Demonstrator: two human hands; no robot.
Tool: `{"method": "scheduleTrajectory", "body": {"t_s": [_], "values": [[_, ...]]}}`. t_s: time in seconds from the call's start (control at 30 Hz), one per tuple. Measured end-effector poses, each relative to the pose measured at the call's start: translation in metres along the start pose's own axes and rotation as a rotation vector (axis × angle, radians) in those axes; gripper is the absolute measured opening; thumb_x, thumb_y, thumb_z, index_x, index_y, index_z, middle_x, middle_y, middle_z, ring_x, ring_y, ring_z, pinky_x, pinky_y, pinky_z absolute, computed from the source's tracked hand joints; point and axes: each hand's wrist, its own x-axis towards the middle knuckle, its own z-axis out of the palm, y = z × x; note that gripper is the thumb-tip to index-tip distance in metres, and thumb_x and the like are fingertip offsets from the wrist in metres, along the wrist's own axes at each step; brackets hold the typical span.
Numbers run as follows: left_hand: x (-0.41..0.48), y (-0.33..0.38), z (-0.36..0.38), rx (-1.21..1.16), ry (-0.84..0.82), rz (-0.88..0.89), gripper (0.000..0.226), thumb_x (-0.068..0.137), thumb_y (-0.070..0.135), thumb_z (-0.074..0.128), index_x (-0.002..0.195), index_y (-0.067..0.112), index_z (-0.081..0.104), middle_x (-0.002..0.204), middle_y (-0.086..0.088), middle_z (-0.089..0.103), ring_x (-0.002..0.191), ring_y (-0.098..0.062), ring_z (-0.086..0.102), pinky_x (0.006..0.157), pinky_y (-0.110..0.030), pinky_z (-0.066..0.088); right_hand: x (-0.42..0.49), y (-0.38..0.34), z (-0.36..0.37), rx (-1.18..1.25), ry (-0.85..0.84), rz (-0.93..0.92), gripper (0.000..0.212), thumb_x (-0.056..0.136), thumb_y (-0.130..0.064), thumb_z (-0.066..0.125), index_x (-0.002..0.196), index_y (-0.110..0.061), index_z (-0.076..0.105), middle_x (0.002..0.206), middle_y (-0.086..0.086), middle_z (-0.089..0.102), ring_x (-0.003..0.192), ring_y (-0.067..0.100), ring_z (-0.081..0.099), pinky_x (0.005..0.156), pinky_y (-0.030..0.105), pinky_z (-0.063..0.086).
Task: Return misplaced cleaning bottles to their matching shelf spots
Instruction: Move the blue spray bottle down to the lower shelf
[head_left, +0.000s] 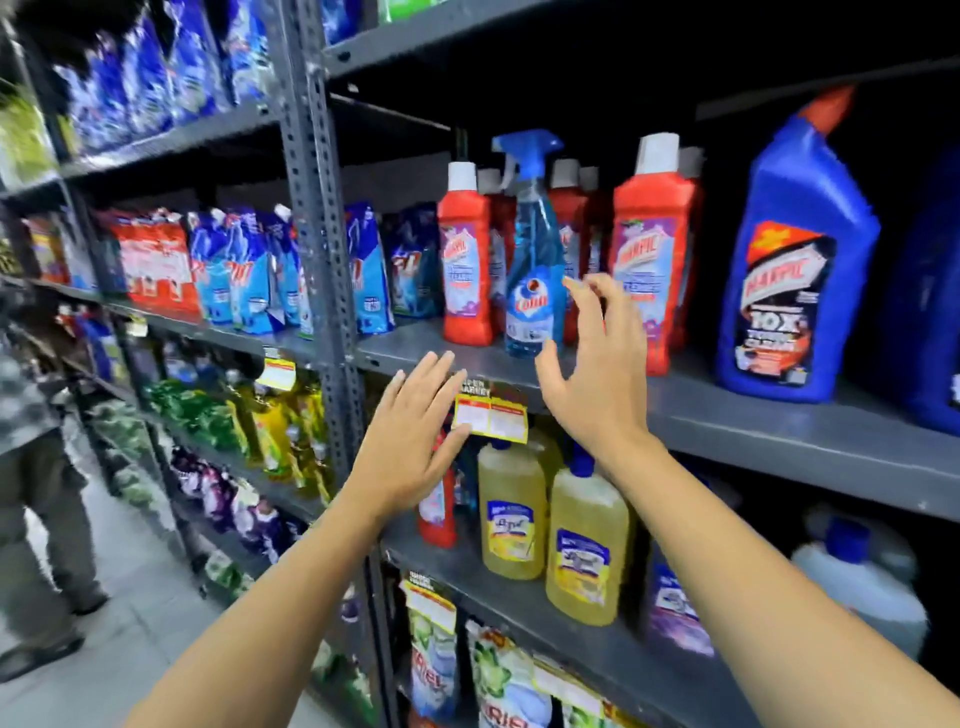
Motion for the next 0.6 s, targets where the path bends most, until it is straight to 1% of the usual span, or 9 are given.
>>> {"method": "scheduleTrajectory", "body": {"t_s": [0.1, 0.17, 0.27, 0.3, 0.37, 0.43, 0.5, 0.57, 0.6], "values": [[0.025, -0.031, 0.006, 0.055, 0.018, 0.036, 0.058, 0.100, 0.042, 0.032, 0.148, 0.009, 0.033, 0.159, -0.009, 0.023, 0.148, -0.022, 0.012, 0.119, -0.050, 0.016, 0.031, 0.001, 0.025, -0.094, -0.035, -0.049, 0.063, 0.080, -0.017, 0.061, 0.141, -0.007, 0.046, 0.148, 0.021, 0.040, 0.137, 0.039, 0.039, 0.107, 0.051, 0.037], [0.041, -0.047, 0.012, 0.060, 0.030, 0.038, 0.057, 0.100, 0.042, 0.031, 0.149, 0.011, 0.031, 0.159, -0.007, 0.022, 0.148, -0.019, 0.011, 0.119, -0.048, 0.014, 0.048, 0.004, 0.041, -0.172, -0.072, -0.069, 0.070, 0.080, -0.017, 0.060, 0.146, -0.008, 0.040, 0.155, 0.023, 0.031, 0.145, 0.041, 0.028, 0.113, 0.055, 0.032], [0.056, -0.066, 0.022, 0.050, 0.035, 0.061, 0.055, 0.101, 0.041, 0.030, 0.149, 0.014, 0.031, 0.159, -0.004, 0.023, 0.148, -0.018, 0.013, 0.119, -0.047, 0.014, 0.068, 0.010, 0.065, -0.294, -0.154, -0.028, 0.084, 0.082, -0.027, 0.059, 0.155, -0.014, 0.019, 0.163, 0.019, 0.013, 0.151, 0.038, 0.008, 0.117, 0.057, 0.021], [0.059, -0.073, 0.026, 0.051, 0.033, 0.074, 0.054, 0.102, 0.040, 0.028, 0.149, 0.015, 0.031, 0.159, -0.003, 0.023, 0.148, -0.018, 0.013, 0.119, -0.047, 0.013, 0.074, 0.012, 0.073, -0.333, -0.177, 0.002, 0.089, 0.084, -0.032, 0.059, 0.157, -0.015, 0.011, 0.164, 0.018, 0.009, 0.152, 0.037, 0.004, 0.117, 0.058, 0.019], [0.061, -0.087, 0.033, 0.055, 0.018, 0.090, 0.053, 0.102, 0.040, 0.026, 0.150, 0.017, 0.029, 0.160, -0.002, 0.021, 0.148, -0.017, 0.012, 0.120, -0.047, 0.013, 0.086, 0.016, 0.089, -0.367, -0.216, 0.077, 0.096, 0.086, -0.038, 0.060, 0.157, -0.017, -0.001, 0.164, 0.019, 0.004, 0.152, 0.038, 0.000, 0.116, 0.059, 0.020], [0.064, -0.101, 0.040, 0.053, 0.001, 0.107, 0.054, 0.102, 0.040, 0.024, 0.151, 0.017, 0.027, 0.160, -0.002, 0.021, 0.149, -0.018, 0.011, 0.119, -0.049, 0.013, 0.098, 0.021, 0.101, -0.291, -0.240, 0.189, 0.102, 0.086, -0.040, 0.064, 0.156, -0.017, -0.007, 0.163, 0.020, 0.005, 0.151, 0.038, 0.004, 0.115, 0.059, 0.025], [0.064, -0.115, 0.048, 0.037, -0.022, 0.132, 0.056, 0.101, 0.040, 0.024, 0.150, 0.014, 0.029, 0.160, -0.004, 0.022, 0.148, -0.020, 0.013, 0.119, -0.050, 0.015, 0.111, 0.027, 0.111, -0.126, -0.252, 0.342, 0.110, 0.084, -0.041, 0.070, 0.156, -0.015, -0.008, 0.161, 0.019, 0.014, 0.148, 0.037, 0.019, 0.112, 0.054, 0.032], [0.063, -0.132, 0.056, -0.011, -0.045, 0.139, 0.057, 0.100, 0.041, 0.026, 0.147, 0.010, 0.035, 0.159, -0.007, 0.024, 0.148, -0.021, 0.015, 0.119, -0.051, 0.017, 0.117, 0.031, 0.117, -0.025, -0.208, 0.458, 0.114, 0.077, -0.043, 0.078, 0.156, -0.014, 0.001, 0.154, 0.015, 0.030, 0.138, 0.036, 0.038, 0.105, 0.047, 0.038], [0.063, -0.139, 0.059, -0.034, -0.047, 0.135, 0.058, 0.099, 0.042, 0.027, 0.145, 0.009, 0.039, 0.158, -0.007, 0.025, 0.148, -0.021, 0.017, 0.118, -0.050, 0.018, 0.120, 0.034, 0.118, -0.007, -0.172, 0.488, 0.112, 0.072, -0.044, 0.081, 0.154, -0.015, 0.010, 0.149, 0.013, 0.039, 0.132, 0.035, 0.046, 0.102, 0.043, 0.040]]}}
